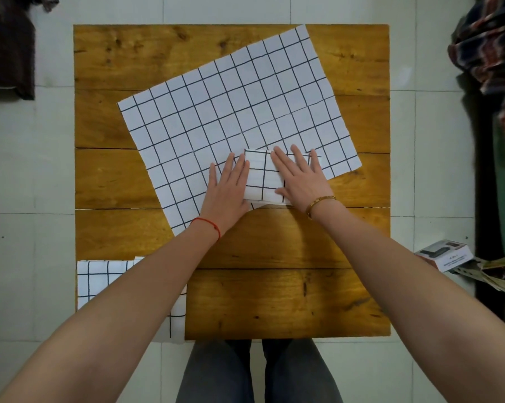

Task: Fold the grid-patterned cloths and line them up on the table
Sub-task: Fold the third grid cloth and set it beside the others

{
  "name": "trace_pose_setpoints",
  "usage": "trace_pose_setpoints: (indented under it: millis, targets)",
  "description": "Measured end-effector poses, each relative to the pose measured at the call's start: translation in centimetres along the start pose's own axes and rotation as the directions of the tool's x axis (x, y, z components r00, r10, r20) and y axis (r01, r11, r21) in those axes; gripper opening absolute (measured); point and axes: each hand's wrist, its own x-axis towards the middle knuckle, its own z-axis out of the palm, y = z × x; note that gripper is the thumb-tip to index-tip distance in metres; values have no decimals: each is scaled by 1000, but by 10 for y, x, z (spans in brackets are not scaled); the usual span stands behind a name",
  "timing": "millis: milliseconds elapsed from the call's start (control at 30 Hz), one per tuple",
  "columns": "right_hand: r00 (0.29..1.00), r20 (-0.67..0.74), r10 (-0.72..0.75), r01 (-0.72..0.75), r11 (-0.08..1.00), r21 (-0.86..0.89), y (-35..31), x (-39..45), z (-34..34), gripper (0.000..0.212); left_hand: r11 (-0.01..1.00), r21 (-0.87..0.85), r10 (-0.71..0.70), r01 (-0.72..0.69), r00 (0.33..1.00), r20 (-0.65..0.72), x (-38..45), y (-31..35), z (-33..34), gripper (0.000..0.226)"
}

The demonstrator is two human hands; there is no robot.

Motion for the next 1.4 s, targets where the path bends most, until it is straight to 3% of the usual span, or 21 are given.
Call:
trace_pose_setpoints:
  millis: [233, 400, 533, 800, 1033, 1200, 1400]
  targets:
    - [1000, 0, -14, 14, 1000, 13, 4, -2, -2, 69, 997, 70, 32, -31, 999, -6, -4, -2, -3, 70]
    - [998, -52, -30, 31, 999, 24, -5, -1, -9, 76, 997, 48, 58, -59, 998, 25, -4, -5, -7, 78]
    - [996, -72, -54, 57, 997, 42, -23, 6, -12, 66, 997, 46, 58, -59, 998, 27, 0, -1, -12, 81]
    - [999, -32, 3, -3, 1000, 17, -33, 10, -10, 61, 999, 5, 44, -44, 998, 54, 12, 0, -21, 64]
    - [990, -20, 140, -138, 988, 62, 0, -15, 5, 61, 997, -72, 8, -1, 995, 104, 12, -5, -20, 64]
    - [954, -24, 298, -288, 939, 186, 27, -41, 16, 61, 997, -74, 5, 3, 994, 110, 12, -6, -20, 64]
    - [935, -46, 353, -334, 915, 228, 19, -39, 11, 62, 999, -50, 3, 3, 993, 114, 10, -4, -22, 62]
